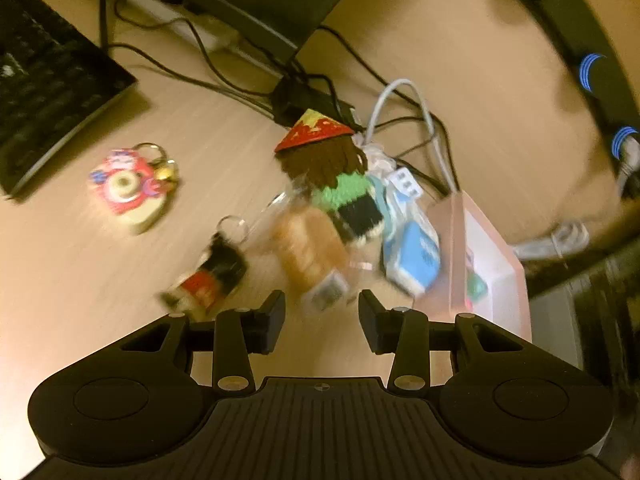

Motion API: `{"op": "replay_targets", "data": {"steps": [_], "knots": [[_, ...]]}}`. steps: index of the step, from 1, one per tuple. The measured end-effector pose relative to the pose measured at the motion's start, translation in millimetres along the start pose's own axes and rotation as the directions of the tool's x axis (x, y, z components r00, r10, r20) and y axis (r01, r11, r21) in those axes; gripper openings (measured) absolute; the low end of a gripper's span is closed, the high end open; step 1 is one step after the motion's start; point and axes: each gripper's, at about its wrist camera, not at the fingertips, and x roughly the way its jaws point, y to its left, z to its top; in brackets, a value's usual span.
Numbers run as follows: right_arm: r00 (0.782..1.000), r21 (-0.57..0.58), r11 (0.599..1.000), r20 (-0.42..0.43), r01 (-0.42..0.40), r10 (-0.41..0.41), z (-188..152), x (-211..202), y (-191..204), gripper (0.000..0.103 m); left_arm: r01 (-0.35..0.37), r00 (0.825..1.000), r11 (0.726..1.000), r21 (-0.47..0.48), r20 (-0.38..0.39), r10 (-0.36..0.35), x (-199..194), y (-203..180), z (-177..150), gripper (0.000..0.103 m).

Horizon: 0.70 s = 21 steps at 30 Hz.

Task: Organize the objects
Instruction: 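Drop the card and pig into the pink box, opening both tools, then grasp the clear bread bag with the left tool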

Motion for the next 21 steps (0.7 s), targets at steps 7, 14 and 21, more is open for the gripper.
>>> {"op": "replay_targets", "data": {"steps": [7, 14, 21], "knots": [[0.999, -0.025, 0.999, -0.038, 0.028, -0.029, -40.5, -29.9, 6.4, 0.081, -0.113, 0.994, 0.993, -0.013, -0.001, 0.113, 59.8, -9.7, 21.3, 0.047], [0.993, -0.016, 0.995, -0.067, 0.098, -0.099, -59.8, -43.2, -9.1, 0.083, -0.143, 0.989, 0.989, 0.04, 0.037, 0.141, 82.7, -24.9, 28.1, 0.063], [0.993, -0.034, 0.995, -0.065, 0.095, -0.097, -48.6, -32.9, -7.7, 0.083, -0.128, 0.991, 0.989, 0.079, 0.042, 0.125, 61.9, -13.9, 15.9, 0.031]]}}
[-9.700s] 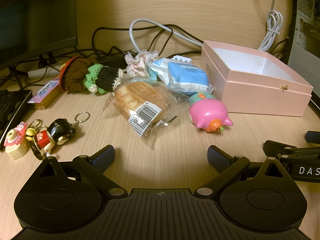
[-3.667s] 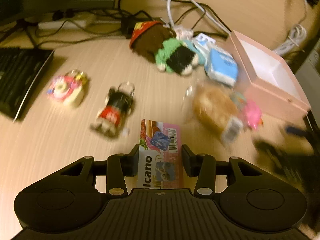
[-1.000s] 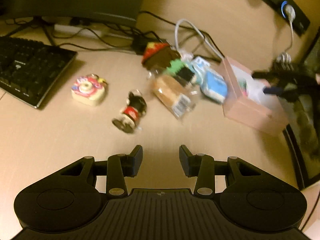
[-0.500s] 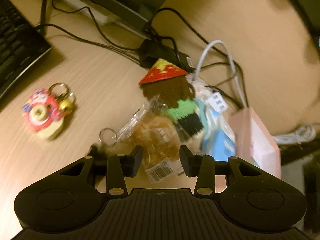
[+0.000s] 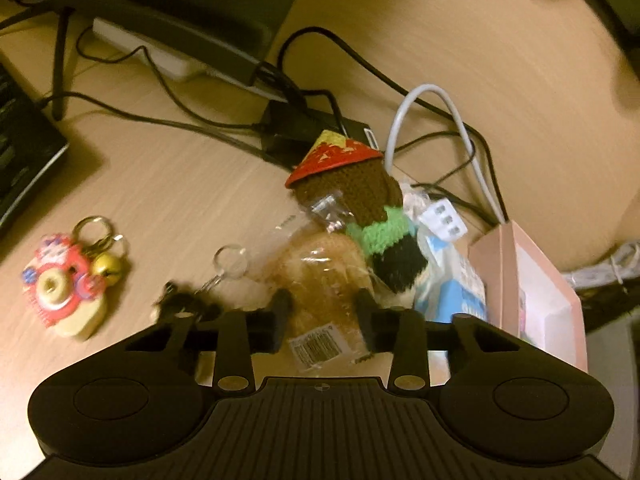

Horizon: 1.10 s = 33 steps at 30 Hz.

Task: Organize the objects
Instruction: 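Grasp the clear bread bag with the left tool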

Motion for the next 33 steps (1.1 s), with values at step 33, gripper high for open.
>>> {"op": "replay_targets", "data": {"steps": [33], "knots": [[0.983, -0.119, 0.992, -0.17, 0.044, -0.064, 156.6, 207.7, 85.4, 0.044, 0.093, 0.99, 0.969, 0.228, -0.121, -0.066, -113.0, 63.0, -89.6, 0.042]]}}
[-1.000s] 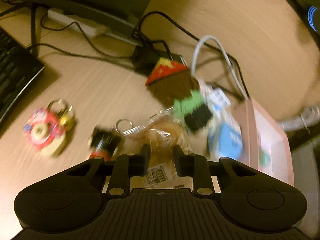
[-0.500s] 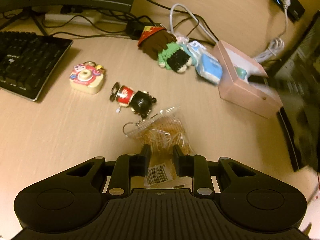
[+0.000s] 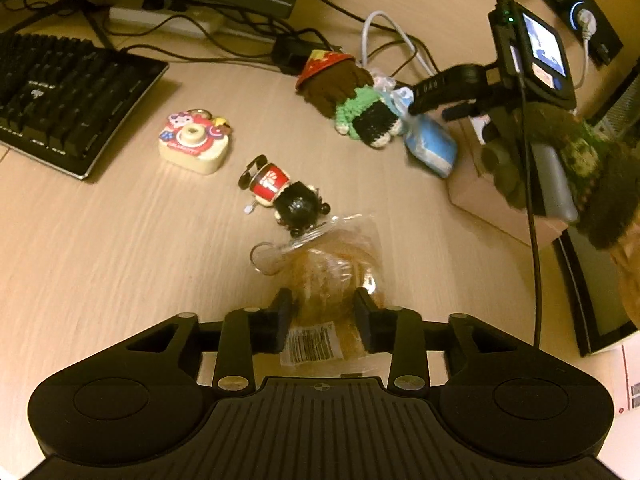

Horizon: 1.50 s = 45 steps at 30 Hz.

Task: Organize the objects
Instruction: 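Grasp the clear bread bag with the left tool, then grasp the blue tissue packet with the right tool while the left tool holds the bread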

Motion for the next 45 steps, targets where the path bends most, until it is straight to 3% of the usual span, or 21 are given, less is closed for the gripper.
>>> {"op": "replay_targets", "data": {"steps": [4, 8, 12, 15, 20, 23, 27, 29, 33, 36, 39, 45], "knots": [[0.997, -0.065, 0.995, 0.021, -0.078, 0.079, -43.0, -30.8, 20.0, 0.044, 0.008, 1.0, 1.0, -0.006, -0.013, -0.008, 5.2, -0.4, 0.6, 0.049], [0.968, 0.041, 0.973, -0.1, -0.227, 0.23, -98.1, -52.5, 16.5, 0.04, -0.004, 1.0, 0.999, 0.042, -0.019, 0.005, 10.3, -11.2, 5.8, 0.049], [0.964, 0.082, 0.966, -0.085, -0.245, 0.252, -154.0, -81.0, 1.6, 0.04, 0.0, 1.0, 0.998, 0.066, -0.025, 0.002, 17.2, -17.4, 11.6, 0.05], [0.976, 0.046, 0.976, -0.031, -0.214, 0.215, -168.4, -101.1, -11.7, 0.04, 0.003, 1.0, 0.998, 0.07, -0.024, -0.001, 24.8, -23.4, 17.5, 0.05], [0.981, 0.059, 0.984, 0.103, -0.17, 0.164, -133.8, -117.0, -34.5, 0.046, -0.008, 1.0, 0.997, 0.078, -0.005, 0.008, 33.7, -35.2, 23.5, 0.047], [0.973, 0.087, 0.979, 0.155, -0.186, 0.172, -97.4, -106.7, -44.6, 0.058, -0.014, 1.0, 0.998, 0.065, 0.0, 0.014, 31.5, -35.8, 21.2, 0.043], [0.978, 0.124, 0.978, 0.143, -0.171, 0.153, -42.8, -74.9, -48.8, 0.059, -0.028, 1.0, 0.997, 0.072, 0.002, 0.028, 24.3, -34.7, 15.1, 0.041], [0.986, 0.115, 0.986, 0.129, -0.124, 0.109, -20.4, -55.2, -45.5, 0.065, -0.021, 1.0, 0.998, 0.052, 0.003, 0.021, 20.5, -28.4, 11.6, 0.041], [0.997, 0.072, 0.997, 0.082, -0.022, 0.017, 11.6, -11.6, -29.7, 0.065, -0.018, 1.0, 0.999, 0.036, -0.004, 0.018, 14.8, -19.2, 9.6, 0.042], [0.997, 0.025, 0.998, 0.05, 0.05, -0.051, 20.5, 13.9, -16.0, 0.063, -0.023, 1.0, 1.0, 0.013, 0.0, 0.023, 11.1, -12.3, 8.1, 0.042], [0.998, 0.009, 0.998, 0.008, 0.061, -0.061, 16.6, 27.4, -8.2, 0.057, -0.018, 1.0, 1.0, 0.0, 0.001, 0.018, 8.7, -6.3, 8.3, 0.042], [0.999, 0.027, 0.999, 0.01, -0.043, 0.042, -26.8, 1.5, 0.6, 0.051, -0.007, 1.0, 1.0, 0.019, 0.002, 0.007, 8.7, -3.9, 8.8, 0.042]]}}
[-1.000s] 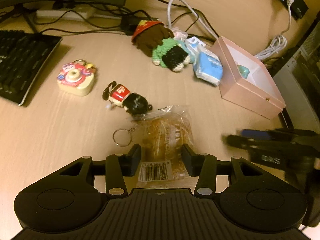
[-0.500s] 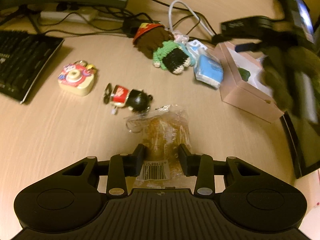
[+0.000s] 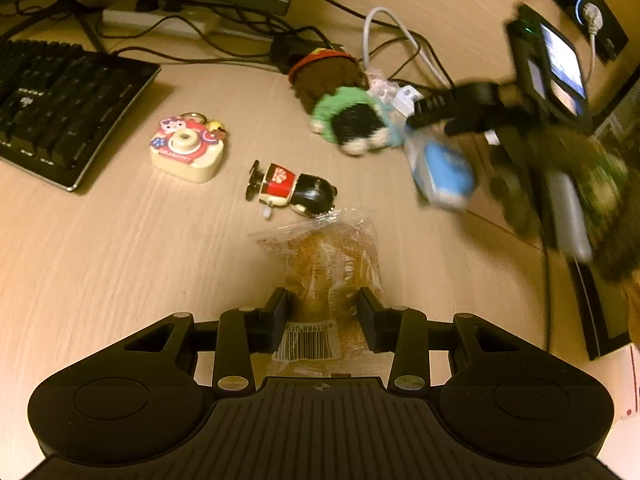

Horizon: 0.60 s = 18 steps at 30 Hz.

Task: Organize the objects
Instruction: 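Grasp the blue tissue packet with the right tool while the left tool holds the bread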

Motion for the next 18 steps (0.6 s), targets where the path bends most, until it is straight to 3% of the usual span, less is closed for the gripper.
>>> {"op": "replay_targets", "data": {"steps": [7, 11, 18], "knots": [[0.992, -0.079, 0.993, 0.084, -0.09, 0.097, -95.4, -69.4, 8.9, 0.051, 0.018, 1.0, 0.999, 0.036, -0.008, -0.017, 6.2, -2.1, 3.8, 0.044], [0.99, -0.096, 0.994, 0.121, -0.058, 0.069, -139.0, -95.6, 2.5, 0.051, 0.032, 0.999, 0.996, 0.083, -0.021, -0.03, 16.2, -13.2, 8.2, 0.047], [0.993, 0.002, 0.999, 0.109, 0.039, -0.039, -171.9, -115.3, -35.9, 0.055, 0.089, 0.995, 0.985, 0.15, -0.052, -0.082, 37.9, -45.3, 12.5, 0.049]]}}
